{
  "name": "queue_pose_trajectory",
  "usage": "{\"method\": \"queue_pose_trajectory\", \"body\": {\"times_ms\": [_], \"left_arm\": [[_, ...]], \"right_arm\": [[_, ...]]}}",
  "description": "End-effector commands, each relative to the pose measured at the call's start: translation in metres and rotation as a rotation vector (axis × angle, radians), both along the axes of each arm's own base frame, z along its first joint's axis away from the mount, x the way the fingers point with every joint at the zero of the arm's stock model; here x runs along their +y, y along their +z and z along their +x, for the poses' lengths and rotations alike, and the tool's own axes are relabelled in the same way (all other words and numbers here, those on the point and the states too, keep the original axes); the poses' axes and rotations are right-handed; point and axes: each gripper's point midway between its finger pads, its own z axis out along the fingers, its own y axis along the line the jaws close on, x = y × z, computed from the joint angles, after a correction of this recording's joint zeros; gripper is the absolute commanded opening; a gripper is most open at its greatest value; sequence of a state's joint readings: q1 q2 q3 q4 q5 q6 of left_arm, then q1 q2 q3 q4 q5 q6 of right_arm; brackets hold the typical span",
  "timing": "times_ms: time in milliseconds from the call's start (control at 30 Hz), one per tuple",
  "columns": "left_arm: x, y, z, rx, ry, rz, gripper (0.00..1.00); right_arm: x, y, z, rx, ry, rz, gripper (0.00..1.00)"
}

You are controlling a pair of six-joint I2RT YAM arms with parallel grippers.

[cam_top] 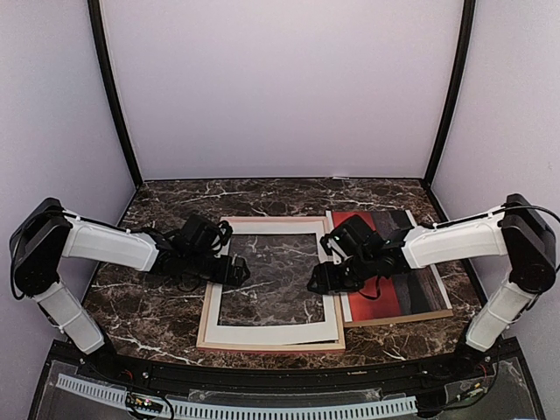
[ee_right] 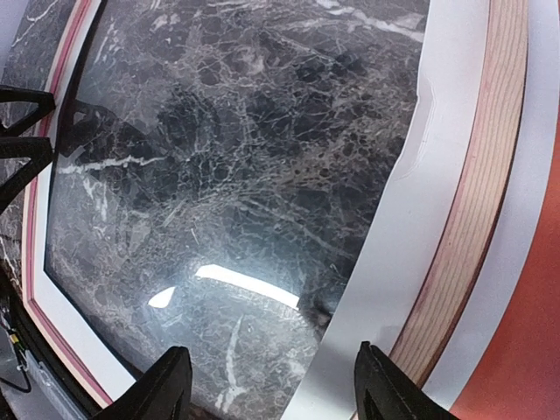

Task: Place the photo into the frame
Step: Press the mat board onto the glass panel, then move the frame body to the center of the board.

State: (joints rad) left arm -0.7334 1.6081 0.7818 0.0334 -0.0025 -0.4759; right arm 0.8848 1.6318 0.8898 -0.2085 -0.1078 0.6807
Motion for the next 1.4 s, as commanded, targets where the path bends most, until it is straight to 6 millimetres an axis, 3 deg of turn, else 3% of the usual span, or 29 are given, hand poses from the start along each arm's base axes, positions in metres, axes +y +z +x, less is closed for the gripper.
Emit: {"method": "queue_pose_trajectory", "body": {"times_ms": [0, 133, 333, 500, 667, 933, 1367], "left_arm": [[0.004, 0.014, 0.000, -0.034, 0.012, 0.003, 0.99], [0.007, 0.033, 0.004, -0.086, 0.024, -0.012, 0.99], [0.026, 0.042, 0.007, -0.116, 0.069, 0.081, 0.97], [0.050, 0.034, 0.013, -0.116, 0.116, 0.250, 0.93], [0.060, 0.022, 0.017, -0.088, 0.117, 0.352, 0.87], [0.067, -0.001, 0.023, -0.025, 0.114, 0.402, 0.73], [0.093, -0.015, 0.021, 0.017, 0.166, 0.421, 0.69]], "right_arm": [[-0.004, 0.019, -0.003, -0.057, 0.001, 0.014, 0.66], [-0.017, 0.031, 0.003, -0.103, -0.041, -0.010, 0.67], [-0.034, 0.027, 0.013, -0.120, -0.101, -0.058, 0.68], [-0.039, 0.026, 0.012, -0.107, -0.105, -0.052, 0.67], [-0.040, 0.019, 0.004, -0.078, -0.087, -0.052, 0.65], [-0.036, 0.010, -0.013, -0.035, -0.045, -0.019, 0.62], [-0.019, -0.009, -0.020, -0.002, -0.004, -0.016, 0.61]]}}
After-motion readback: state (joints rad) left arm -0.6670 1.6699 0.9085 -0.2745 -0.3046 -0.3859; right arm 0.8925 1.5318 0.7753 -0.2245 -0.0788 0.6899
